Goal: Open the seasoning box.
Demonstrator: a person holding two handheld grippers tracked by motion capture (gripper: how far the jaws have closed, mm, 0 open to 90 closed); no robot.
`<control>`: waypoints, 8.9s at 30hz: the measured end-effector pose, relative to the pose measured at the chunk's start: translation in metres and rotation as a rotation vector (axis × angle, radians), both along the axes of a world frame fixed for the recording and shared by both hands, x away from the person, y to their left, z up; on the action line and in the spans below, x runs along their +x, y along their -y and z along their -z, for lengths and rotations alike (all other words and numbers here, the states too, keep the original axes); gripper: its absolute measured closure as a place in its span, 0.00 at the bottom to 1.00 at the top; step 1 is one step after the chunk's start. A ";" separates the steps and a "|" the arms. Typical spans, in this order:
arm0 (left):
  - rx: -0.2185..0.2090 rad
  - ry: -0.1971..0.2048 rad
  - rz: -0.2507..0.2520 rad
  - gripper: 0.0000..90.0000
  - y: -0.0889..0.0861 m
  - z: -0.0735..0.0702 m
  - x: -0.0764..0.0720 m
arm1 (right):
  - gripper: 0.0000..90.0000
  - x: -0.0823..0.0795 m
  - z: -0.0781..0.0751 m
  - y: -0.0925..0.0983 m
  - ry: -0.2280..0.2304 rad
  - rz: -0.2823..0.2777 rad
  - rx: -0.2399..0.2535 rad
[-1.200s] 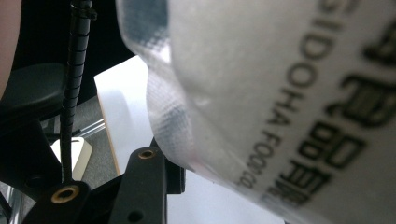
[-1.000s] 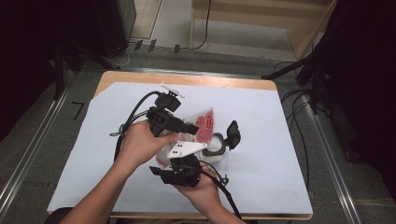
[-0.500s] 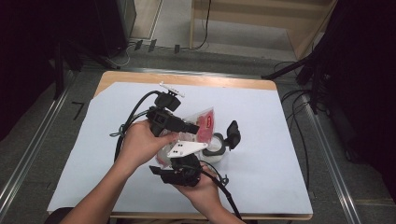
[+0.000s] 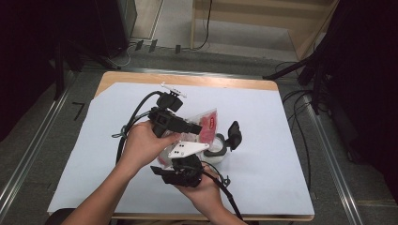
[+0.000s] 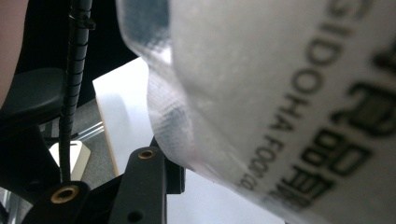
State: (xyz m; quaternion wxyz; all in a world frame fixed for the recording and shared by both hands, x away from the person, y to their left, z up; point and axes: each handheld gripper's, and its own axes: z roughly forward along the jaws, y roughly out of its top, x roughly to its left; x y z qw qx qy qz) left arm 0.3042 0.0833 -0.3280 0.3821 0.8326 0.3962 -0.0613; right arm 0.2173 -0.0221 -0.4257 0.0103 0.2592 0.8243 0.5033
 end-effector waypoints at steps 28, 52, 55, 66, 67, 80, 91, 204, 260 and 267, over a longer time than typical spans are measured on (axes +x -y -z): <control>-0.014 -0.013 0.004 0.77 0.003 0.002 0.008 | 0.71 0.007 0.001 0.004 0.000 0.011 -0.011; -0.010 -0.013 0.004 0.77 0.003 0.002 0.006 | 0.71 0.005 0.001 0.004 0.001 0.007 -0.017; -0.011 -0.015 0.001 0.77 0.003 0.002 0.006 | 0.71 0.006 0.000 0.004 0.001 0.007 -0.016; -0.017 -0.015 0.002 0.77 0.003 0.002 0.007 | 0.71 0.005 0.000 0.004 -0.002 0.008 -0.018; -0.019 -0.019 0.005 0.77 0.003 0.002 0.008 | 0.71 0.005 0.000 0.004 -0.005 0.008 -0.017; -0.017 -0.019 0.005 0.76 0.003 0.002 0.007 | 0.71 0.005 -0.001 0.004 -0.007 0.008 -0.017; -0.014 -0.019 0.005 0.77 0.003 0.002 0.008 | 0.71 0.005 -0.001 0.004 -0.006 0.010 -0.020; -0.018 0.001 -0.004 0.76 0.005 -0.003 0.004 | 0.71 0.002 -0.002 0.000 0.016 0.008 0.000; 0.064 -0.163 0.074 0.76 -0.005 0.015 0.013 | 0.67 -0.011 0.036 -0.009 0.061 -0.081 -0.048; 0.051 -0.189 0.091 0.77 -0.008 0.024 0.020 | 0.66 -0.012 0.043 -0.012 0.048 -0.095 -0.070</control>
